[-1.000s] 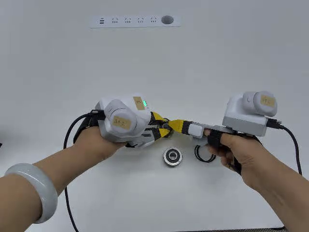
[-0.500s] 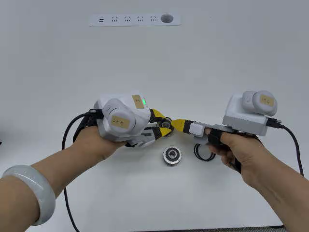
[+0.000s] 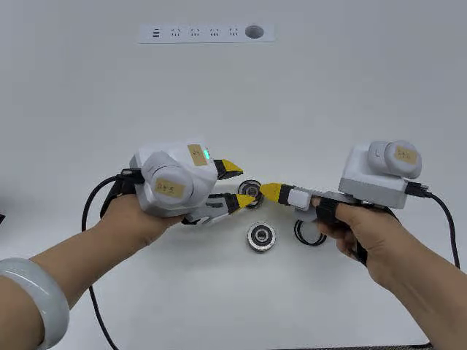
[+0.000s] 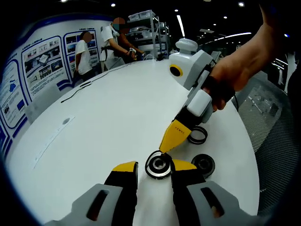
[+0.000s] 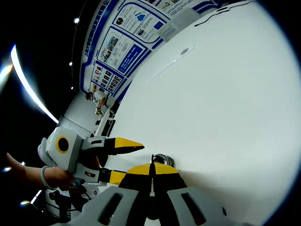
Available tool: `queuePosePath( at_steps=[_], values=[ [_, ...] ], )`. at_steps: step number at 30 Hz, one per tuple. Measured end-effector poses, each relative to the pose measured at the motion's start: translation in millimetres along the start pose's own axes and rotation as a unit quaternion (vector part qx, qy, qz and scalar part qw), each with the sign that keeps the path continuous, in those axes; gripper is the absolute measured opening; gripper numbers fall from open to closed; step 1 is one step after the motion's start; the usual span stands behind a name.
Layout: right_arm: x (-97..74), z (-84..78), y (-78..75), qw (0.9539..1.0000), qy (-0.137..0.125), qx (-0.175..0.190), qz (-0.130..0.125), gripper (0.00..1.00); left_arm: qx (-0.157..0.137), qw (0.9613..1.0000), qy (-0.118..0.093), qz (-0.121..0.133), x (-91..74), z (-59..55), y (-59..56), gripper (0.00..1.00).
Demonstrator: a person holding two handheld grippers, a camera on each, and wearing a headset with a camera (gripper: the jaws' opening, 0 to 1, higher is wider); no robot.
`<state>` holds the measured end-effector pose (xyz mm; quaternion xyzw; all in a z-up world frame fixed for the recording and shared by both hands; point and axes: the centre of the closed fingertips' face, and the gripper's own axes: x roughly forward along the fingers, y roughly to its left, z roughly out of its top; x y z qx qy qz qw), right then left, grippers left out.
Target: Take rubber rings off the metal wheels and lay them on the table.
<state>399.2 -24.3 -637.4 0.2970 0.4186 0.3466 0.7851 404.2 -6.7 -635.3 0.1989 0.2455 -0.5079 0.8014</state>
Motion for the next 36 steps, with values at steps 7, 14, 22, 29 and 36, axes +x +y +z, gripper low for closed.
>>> queuePosePath(
  at_steps=[7, 14, 22, 29, 36],
  values=[
    [-3.4, -0.3, 5.6, 1.0, -0.002, 0.002, 0.005, 0.02, -0.005, 1.0, 0.004, 0.0, -2.4, -5.2, -0.1, 0.33],
    [-7.1, 0.7, 11.6, 0.9999, -0.008, 0.005, 0.011, 0.02, -0.007, 0.9999, 0.007, 0.003, -5.1, -9.2, -1.3, 0.38],
    [-14.2, 2.8, 16.5, 0.9997, -0.016, 0.009, 0.016, 0.02, -0.012, 0.9999, 0.009, 0.007, -9.7, -13.6, -0.4, 0.41],
    [-21.6, 1.3, 17.6, 0.9996, -0.02, 0.012, 0.016, 0.02, -0.017, 0.9997, 0.011, 0.012, -13.0, -17.9, 0.4, 0.44],
    [-35.7, 0.5, 18.3, 0.9992, -0.032, 0.02, 0.015, 0.02, -0.022, 0.9996, 0.013, 0.014, -17.8, -22.4, -2.1, 0.46]
  ],
)
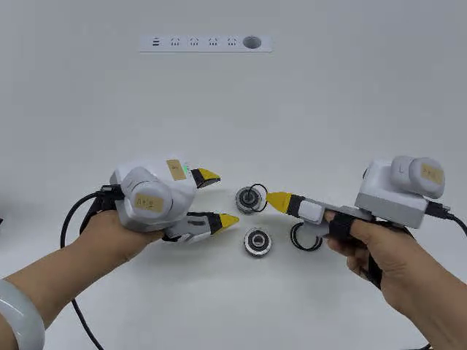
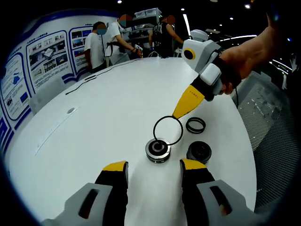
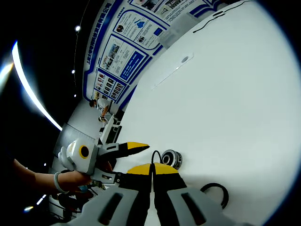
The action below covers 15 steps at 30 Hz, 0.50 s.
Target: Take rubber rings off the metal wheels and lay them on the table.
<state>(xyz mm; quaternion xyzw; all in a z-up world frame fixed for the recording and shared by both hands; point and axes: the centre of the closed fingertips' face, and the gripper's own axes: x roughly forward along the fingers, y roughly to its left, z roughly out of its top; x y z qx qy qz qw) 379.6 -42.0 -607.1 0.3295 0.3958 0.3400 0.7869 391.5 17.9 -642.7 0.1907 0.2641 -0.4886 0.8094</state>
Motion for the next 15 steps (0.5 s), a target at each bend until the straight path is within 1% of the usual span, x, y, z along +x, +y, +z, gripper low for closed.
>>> queuePosePath(
  at_steps=[5, 15],
  values=[
    [-13.3, -6.4, -4.0, 0.9999, -0.006, 0.011, -0.006, 0.02, -0.003, 1.0, -0.002, 0.002, -3.6, -1.8, -1.3, 0.46],
    [-44.4, -21.3, -21.3, 0.998, -0.025, 0.051, -0.028, 0.02, -0.013, 0.9999, -0.006, 0.006, -9.4, -7.8, -3.3, 0.51]
  ],
)
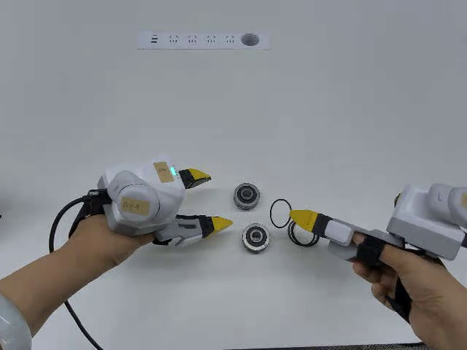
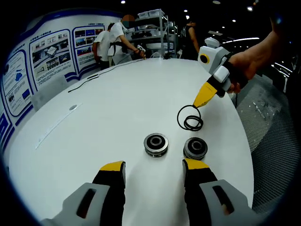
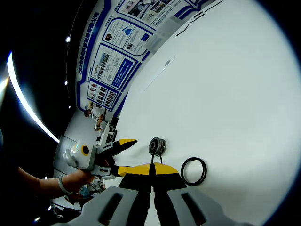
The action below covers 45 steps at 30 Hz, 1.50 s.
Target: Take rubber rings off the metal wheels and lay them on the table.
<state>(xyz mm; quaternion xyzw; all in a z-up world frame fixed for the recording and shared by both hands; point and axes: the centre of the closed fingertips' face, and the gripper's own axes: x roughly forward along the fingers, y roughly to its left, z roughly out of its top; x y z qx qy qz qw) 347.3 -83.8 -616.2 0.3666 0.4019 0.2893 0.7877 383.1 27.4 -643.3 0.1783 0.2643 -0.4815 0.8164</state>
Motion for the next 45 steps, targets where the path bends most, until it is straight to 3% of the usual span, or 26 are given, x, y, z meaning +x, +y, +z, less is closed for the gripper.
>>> queuePosePath(
  at_steps=[12, 17, 27, 30, 37, 45],
  values=[
    [-13.7, -6.7, -28.2, 0.9987, -0.013, 0.043, -0.023, 0.02, -0.01, 0.9999, -0.001, 0.006, -7.1, -1.5, -4.5, 0.54],
    [-15.7, -11.7, -39.0, 0.9985, -0.01, 0.036, -0.041, 0.02, -0.015, 0.9998, -0.004, 0.008, -11.2, -3.7, -5.1, 0.54],
    [-16.5, -15.4, -52.6, 0.996, 0.007, -0.044, -0.078, 0.08, -0.028, 0.9995, -0.003, 0.017, -22.9, -10.8, -10.5, 0.55],
    [-16.3, -15.5, -51.1, 0.9924, 0.019, -0.086, -0.086, 0.12, -0.031, 0.9993, -0.008, 0.02, -27.9, -11.4, -13.3, 0.55],
    [-16.0, -14.2, -46.7, 0.9895, 0.026, -0.116, -0.082, 0.22, -0.04, 0.9987, -0.011, 0.028, -39.1, -15.8, -15.6, 0.56],
    [-19.1, -19.1, -37.7, 0.9765, 0.049, -0.198, -0.069, 0.37, -0.056, 0.9978, -0.015, 0.033, -52.4, -20.7, -22.6, 0.6]
  ],
)
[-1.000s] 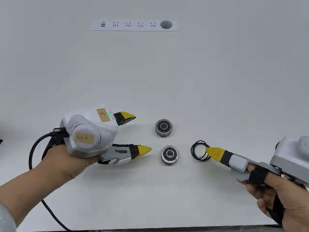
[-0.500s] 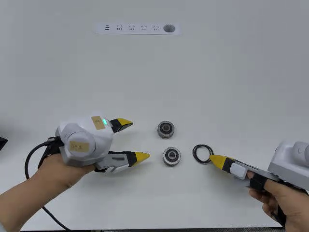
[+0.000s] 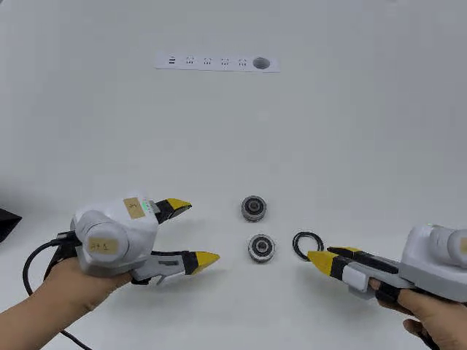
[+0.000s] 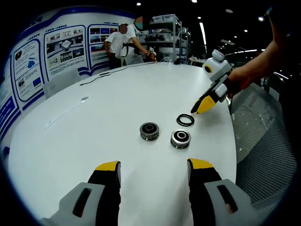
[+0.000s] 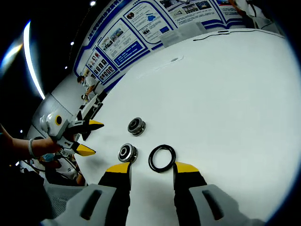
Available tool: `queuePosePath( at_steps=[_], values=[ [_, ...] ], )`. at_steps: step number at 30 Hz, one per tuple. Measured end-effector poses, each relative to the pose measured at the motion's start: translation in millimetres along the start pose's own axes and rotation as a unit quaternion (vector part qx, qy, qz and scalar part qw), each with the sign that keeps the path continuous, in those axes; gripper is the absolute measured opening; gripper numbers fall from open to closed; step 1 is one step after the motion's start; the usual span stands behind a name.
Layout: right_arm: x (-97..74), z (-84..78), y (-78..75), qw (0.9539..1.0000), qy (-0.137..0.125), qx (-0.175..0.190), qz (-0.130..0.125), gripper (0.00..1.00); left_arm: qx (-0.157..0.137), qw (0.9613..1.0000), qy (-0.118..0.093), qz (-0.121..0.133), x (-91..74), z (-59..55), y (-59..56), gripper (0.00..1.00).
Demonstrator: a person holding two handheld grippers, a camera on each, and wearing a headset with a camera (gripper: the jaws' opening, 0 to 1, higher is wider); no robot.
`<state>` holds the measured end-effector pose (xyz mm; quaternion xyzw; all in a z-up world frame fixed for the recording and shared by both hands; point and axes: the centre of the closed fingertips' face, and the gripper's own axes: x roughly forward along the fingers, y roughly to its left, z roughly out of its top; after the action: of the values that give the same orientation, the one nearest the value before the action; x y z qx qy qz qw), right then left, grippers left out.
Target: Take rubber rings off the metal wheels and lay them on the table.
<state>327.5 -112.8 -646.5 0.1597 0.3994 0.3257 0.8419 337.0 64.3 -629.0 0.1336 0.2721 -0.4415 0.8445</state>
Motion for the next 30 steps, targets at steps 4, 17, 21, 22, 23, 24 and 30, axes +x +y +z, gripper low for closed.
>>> queuePosePath(
  at_steps=[4, 17, 21, 22, 23, 24, 30],
  values=[
    [-3.3, -2.6, 3.7, 0.9996, 0.006, -0.028, 0.001, 0.43, -0.004, 1.0, -0.001, 0.003, -5.4, -2.2, -3.1, 0.61],
    [-13.0, -9.1, 16.3, 0.9921, 0.026, -0.123, 0.003, 0.59, -0.017, 0.9997, -0.004, 0.019, -24.1, -5.8, -13.3, 0.67],
    [-16.9, -9.8, 16.6, 0.9897, 0.021, -0.141, -0.002, 0.62, -0.02, 0.9995, -0.008, 0.025, -30.2, -7.6, -16.2, 0.68],
    [-17.6, -10.3, 16.5, 0.9893, 0.02, -0.145, -0.003, 0.64, -0.021, 0.9994, -0.009, 0.026, -31.3, -8.4, -16.5, 0.69],
    [-18.3, -11.1, 17.3, 0.9882, 0.019, -0.152, -0.004, 0.66, -0.023, 0.9993, -0.011, 0.029, -32.9, -9.4, -17.0, 0.69],
    [-18.7, -12.5, 17.7, 0.9873, 0.021, -0.157, -0.003, 0.68, -0.025, 0.9992, -0.01, 0.031, -34.0, -10.5, -17.3, 0.69],
    [-22.8, -23.5, 20.1, 0.9774, 0.036, -0.208, -0.006, 0.75, -0.033, 0.9983, -0.017, 0.045, -43.4, -15.3, -21.9, 0.71]
  ],
)
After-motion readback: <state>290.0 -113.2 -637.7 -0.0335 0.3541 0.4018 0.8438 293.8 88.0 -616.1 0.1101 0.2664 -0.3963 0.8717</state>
